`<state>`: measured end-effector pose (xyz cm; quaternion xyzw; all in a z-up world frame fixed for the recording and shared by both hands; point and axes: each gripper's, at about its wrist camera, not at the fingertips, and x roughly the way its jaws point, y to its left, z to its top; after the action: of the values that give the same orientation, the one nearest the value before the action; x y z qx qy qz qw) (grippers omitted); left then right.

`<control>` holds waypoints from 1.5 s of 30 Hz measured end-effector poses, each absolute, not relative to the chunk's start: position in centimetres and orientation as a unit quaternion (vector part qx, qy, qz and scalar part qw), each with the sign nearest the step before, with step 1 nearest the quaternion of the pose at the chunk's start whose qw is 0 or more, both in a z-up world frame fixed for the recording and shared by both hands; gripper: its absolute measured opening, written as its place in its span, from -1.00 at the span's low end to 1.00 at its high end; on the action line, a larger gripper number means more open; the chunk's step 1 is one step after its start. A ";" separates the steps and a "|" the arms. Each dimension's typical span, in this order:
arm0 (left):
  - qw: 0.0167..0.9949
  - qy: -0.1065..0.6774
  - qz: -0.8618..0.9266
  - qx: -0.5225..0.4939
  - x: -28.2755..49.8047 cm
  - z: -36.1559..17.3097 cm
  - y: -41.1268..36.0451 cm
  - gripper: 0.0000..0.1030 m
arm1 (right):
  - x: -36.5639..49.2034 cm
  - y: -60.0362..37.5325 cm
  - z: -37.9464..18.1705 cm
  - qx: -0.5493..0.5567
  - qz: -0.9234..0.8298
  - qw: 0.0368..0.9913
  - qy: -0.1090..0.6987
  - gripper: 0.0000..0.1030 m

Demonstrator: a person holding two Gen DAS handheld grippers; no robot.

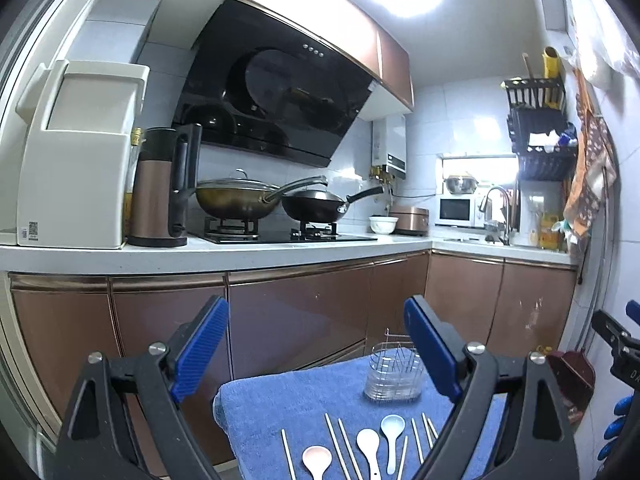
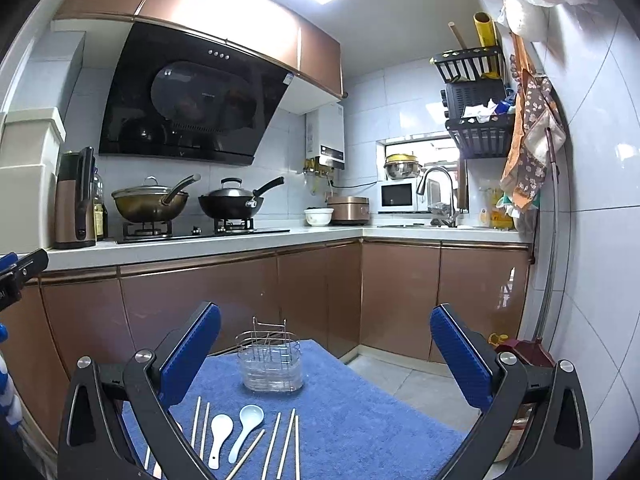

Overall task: Organize utensils
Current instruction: 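Move both tools toward the wooden chopsticks on the blue towel, then lower the right tool onto a chopstick and close it while the left tool grasps another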

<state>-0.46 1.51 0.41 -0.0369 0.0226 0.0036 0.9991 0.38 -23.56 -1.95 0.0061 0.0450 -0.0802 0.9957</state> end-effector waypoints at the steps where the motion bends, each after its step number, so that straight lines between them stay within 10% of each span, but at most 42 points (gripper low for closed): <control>1: 0.999 0.024 0.006 -0.042 -0.3 0.5 1.7 0.73 | 0.5 -23.6 -1.9 0.008 -0.076 0.996 0.046 0.99; 25: 0.967 0.234 -0.018 -0.094 13.1 -7.5 2.1 0.71 | 11.0 -26.6 -7.1 0.028 -0.019 0.981 0.191 0.98; 45: 0.944 0.326 0.013 -0.058 23.5 -16.1 0.8 0.71 | 22.0 -27.3 -17.4 0.049 0.005 0.936 0.348 0.54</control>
<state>23.53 0.85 -16.05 -0.0576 0.3256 0.0131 0.9437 22.03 -27.28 -17.35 0.0495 0.3485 0.0047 0.9360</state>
